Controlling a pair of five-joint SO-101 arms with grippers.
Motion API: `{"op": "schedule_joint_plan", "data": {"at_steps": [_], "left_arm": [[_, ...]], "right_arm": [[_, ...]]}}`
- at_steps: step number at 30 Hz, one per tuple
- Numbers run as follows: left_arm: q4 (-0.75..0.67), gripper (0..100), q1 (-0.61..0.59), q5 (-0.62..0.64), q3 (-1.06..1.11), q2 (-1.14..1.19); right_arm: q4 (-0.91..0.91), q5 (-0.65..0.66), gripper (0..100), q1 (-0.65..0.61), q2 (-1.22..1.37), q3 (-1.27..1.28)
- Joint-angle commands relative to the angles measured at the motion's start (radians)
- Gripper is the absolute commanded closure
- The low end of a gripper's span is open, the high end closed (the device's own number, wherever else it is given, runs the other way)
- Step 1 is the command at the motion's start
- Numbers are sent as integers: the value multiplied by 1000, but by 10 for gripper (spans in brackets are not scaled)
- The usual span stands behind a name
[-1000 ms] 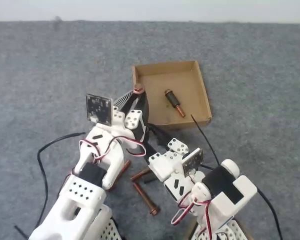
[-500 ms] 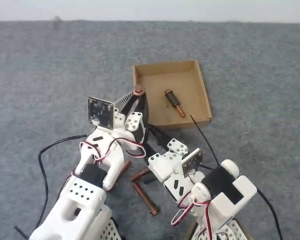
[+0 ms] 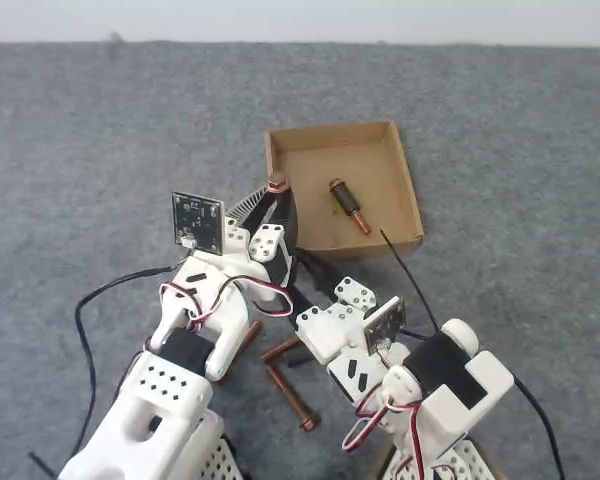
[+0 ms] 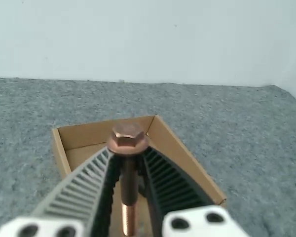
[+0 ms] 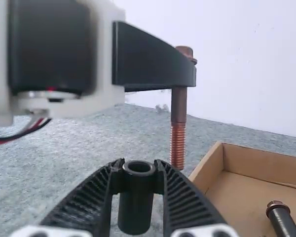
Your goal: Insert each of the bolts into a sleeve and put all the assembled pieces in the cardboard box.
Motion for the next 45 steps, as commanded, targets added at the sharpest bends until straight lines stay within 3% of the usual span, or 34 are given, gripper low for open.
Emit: {"op": "schedule_joint_plan", "data": {"at_steps": [1, 10, 15, 18, 29, 37, 41, 45], "left_arm": [[2, 988, -9, 9, -35, -44], [12, 988, -52, -3, -45, -80], [233, 988, -18, -40, -62, -275], [292, 988, -5, -37, -61, -361], [288, 988, 68, -40, -61, -222], [169, 988, 31, -41, -51, -84], [175, 988, 46, -41, -53, -106], [287, 988, 69, -41, -67, -190]], "right_arm": [[2, 0, 993, 1, 1, 21], [4, 2, 993, 1, 2, 21], [4, 41, 993, -1, 2, 21], [25, 43, 993, -2, 2, 21], [36, 44, 993, -4, 1, 21], [36, 46, 993, -4, 1, 21], [36, 49, 993, -4, 1, 21], [38, 49, 993, -2, 1, 21]]}}
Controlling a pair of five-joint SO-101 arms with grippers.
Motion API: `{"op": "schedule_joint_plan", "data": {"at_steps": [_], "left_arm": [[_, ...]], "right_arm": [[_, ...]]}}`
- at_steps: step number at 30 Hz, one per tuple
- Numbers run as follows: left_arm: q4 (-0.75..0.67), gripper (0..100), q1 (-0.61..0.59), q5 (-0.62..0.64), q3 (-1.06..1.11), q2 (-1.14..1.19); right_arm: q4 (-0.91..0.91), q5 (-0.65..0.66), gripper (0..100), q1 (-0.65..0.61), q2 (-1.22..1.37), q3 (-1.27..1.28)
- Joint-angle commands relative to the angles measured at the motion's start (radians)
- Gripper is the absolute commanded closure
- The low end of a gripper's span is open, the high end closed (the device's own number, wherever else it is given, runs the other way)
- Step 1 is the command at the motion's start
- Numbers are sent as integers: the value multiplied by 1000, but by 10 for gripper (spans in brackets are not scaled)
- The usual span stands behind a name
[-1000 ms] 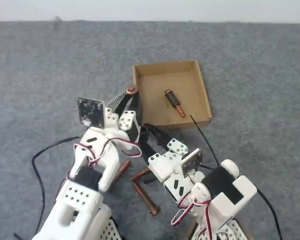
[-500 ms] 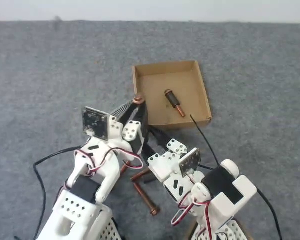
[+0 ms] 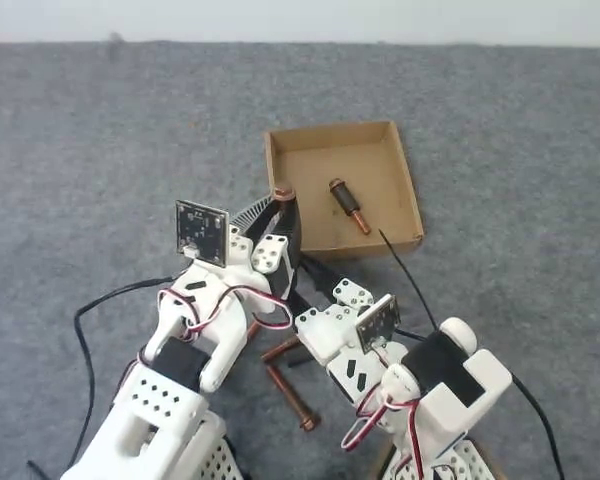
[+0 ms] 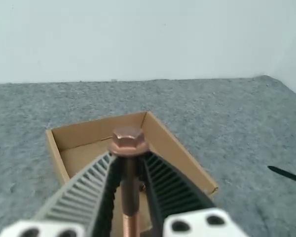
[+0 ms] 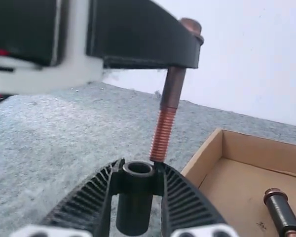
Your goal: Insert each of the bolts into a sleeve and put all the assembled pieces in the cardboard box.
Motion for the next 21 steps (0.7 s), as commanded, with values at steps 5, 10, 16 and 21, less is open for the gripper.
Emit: {"op": "schedule_joint_plan", "data": {"at_steps": [5, 10, 16, 21], "left_arm": [[109, 988, 12, -5, -42, -126], [118, 988, 12, -5, -36, -130], [155, 988, 18, -5, -38, -135], [178, 988, 18, -5, -41, -137]], "right_arm": [[-5, 23, 993, 1, -1, 21], [-4, 25, 993, 2, -1, 21], [30, 25, 993, 2, -8, 23], [30, 25, 993, 2, -7, 23]]}}
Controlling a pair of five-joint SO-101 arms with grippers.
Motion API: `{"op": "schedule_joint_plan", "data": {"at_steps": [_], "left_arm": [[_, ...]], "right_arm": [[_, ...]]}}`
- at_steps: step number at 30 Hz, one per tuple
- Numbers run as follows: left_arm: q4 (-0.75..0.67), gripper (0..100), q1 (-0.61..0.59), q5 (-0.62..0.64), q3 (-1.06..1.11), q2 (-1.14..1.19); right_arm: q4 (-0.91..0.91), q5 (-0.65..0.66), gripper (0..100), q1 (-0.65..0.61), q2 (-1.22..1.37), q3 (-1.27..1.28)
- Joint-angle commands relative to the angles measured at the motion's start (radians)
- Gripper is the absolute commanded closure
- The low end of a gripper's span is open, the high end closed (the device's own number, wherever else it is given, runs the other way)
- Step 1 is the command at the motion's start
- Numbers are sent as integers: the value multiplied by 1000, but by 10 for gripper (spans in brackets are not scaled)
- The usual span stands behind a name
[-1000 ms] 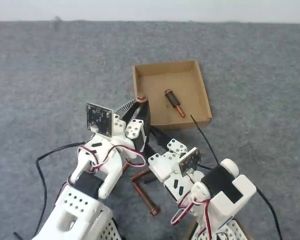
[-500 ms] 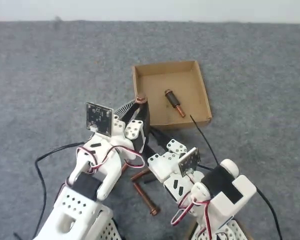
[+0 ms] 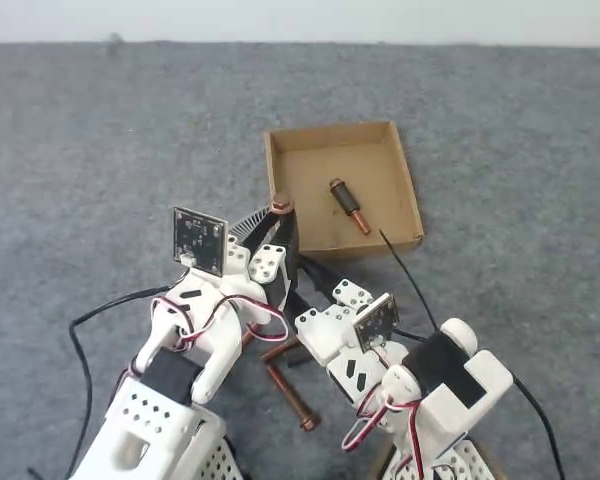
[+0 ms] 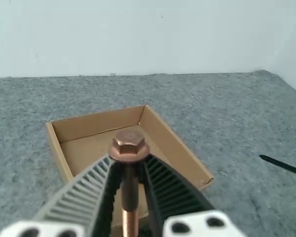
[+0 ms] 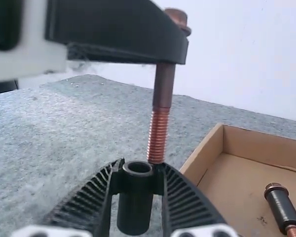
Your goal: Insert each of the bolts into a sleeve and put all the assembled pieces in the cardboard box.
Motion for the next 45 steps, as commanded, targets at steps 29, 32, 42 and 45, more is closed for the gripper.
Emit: {"op": "schedule_joint_plan", "data": {"at_steps": [29, 32, 42, 45], "left_arm": [[38, 987, 15, -55, -30, -25], [38, 987, 15, -55, -30, -25], [38, 987, 51, -58, -27, -25], [38, 987, 51, -60, -25, -25]], "right_arm": [[-1, 74, 993, 31, -8, 23], [-1, 77, 993, 31, -5, 20], [51, 68, 993, 62, -10, -3], [65, 69, 993, 51, -12, -2]]}}
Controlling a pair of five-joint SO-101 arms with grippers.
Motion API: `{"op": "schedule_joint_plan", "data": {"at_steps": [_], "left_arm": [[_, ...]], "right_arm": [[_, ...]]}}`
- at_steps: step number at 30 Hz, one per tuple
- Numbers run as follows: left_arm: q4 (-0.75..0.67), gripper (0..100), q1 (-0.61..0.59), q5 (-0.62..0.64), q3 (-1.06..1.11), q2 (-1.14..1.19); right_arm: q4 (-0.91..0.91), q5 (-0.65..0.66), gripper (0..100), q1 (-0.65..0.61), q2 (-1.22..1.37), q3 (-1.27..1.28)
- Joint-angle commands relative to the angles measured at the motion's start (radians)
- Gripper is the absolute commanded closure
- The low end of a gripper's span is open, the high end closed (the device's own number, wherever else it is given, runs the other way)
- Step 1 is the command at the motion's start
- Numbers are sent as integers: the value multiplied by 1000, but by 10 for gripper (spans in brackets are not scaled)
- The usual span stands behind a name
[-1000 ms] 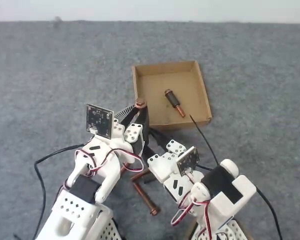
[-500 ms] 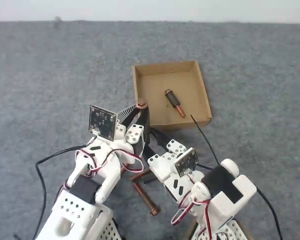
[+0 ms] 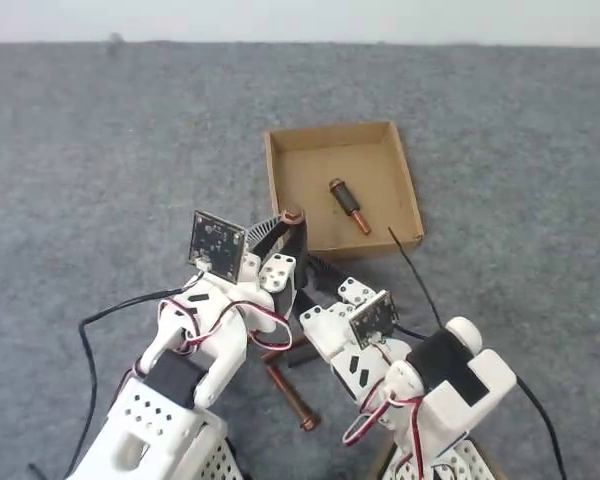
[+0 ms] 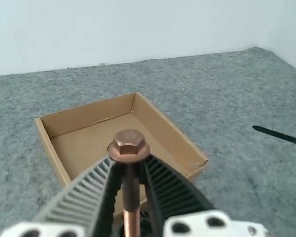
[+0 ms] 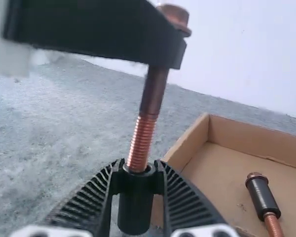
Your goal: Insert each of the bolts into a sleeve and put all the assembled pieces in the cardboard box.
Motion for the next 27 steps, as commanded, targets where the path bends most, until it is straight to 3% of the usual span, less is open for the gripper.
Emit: {"op": "schedule_joint_plan", "data": {"at_steps": [1, 14, 19, 27], "left_arm": [[5, 987, 6, -11, -27, -14], [-3, 987, 2, -14, -16, -8], [-95, 987, 0, -14, 36, -6], [-104, 987, 0, -46, 48, -11]], "right_arm": [[7, 12, 993, 4, -12, -2], [-50, 12, 993, 1, -12, 23], [-68, 12, 993, 2, -12, 23], [-76, 12, 993, 7, -12, 25]]}}
